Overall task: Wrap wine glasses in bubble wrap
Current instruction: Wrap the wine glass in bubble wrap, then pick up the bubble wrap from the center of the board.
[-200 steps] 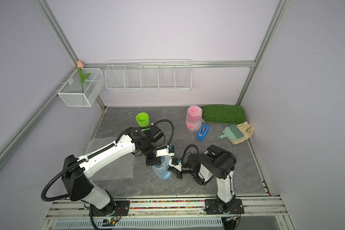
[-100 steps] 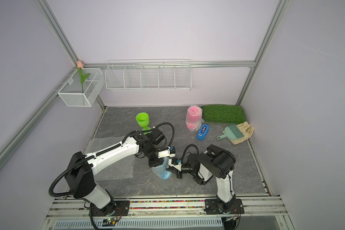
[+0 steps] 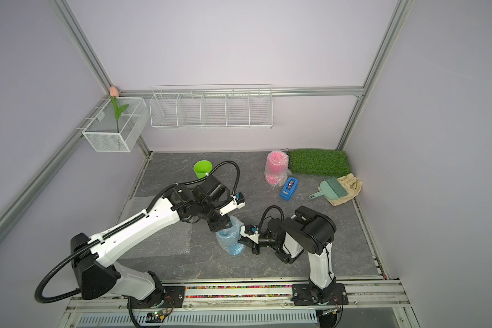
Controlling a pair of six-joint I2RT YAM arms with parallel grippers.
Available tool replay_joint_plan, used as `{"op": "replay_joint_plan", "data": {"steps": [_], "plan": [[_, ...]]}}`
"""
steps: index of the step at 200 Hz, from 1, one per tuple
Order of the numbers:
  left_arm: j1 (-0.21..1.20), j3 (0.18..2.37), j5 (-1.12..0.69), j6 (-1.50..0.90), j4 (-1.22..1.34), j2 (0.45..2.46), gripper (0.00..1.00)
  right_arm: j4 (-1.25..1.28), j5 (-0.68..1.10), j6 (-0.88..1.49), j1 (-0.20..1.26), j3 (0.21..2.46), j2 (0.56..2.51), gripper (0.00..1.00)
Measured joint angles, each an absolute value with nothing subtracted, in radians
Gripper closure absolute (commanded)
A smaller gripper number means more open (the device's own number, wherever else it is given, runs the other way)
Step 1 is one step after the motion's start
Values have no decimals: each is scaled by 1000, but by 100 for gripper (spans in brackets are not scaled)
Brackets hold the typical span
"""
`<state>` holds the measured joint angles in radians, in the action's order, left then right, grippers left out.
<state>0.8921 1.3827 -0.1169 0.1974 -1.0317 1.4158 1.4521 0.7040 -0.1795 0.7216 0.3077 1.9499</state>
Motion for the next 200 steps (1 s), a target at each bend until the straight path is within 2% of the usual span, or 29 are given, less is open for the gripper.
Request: {"op": "replay_joint_plan", "data": {"steps": [39, 81, 105, 136, 146, 164, 180, 200], "plan": [[870, 1388, 22, -152, -1060, 1333, 59, 1452, 704, -179, 722, 308, 1952, 93], [867, 1287, 2, -382, -1031, 1316, 57, 1454, 705, -179, 722, 308, 1956, 93], [867, 1230, -11, -459, -1023, 1327, 64, 1454, 705, -179, 721, 309, 1956, 93], [864, 1233, -46, -505, -1025, 1395, 83, 1454, 704, -178, 721, 310, 1957, 93], [864, 1242, -58, -503, -1027, 1422, 90, 1455, 704, -175, 720, 310, 1957, 87], [863, 1266, -57, -502, -1032, 1454, 96, 1451, 700, -156, 716, 310, 1956, 75], [857, 1278, -49, -489, -1052, 1464, 99, 1441, 696, -139, 699, 302, 1940, 63], [847, 1315, -35, -476, -1079, 1483, 100, 1428, 690, -104, 667, 273, 1883, 57]]}}
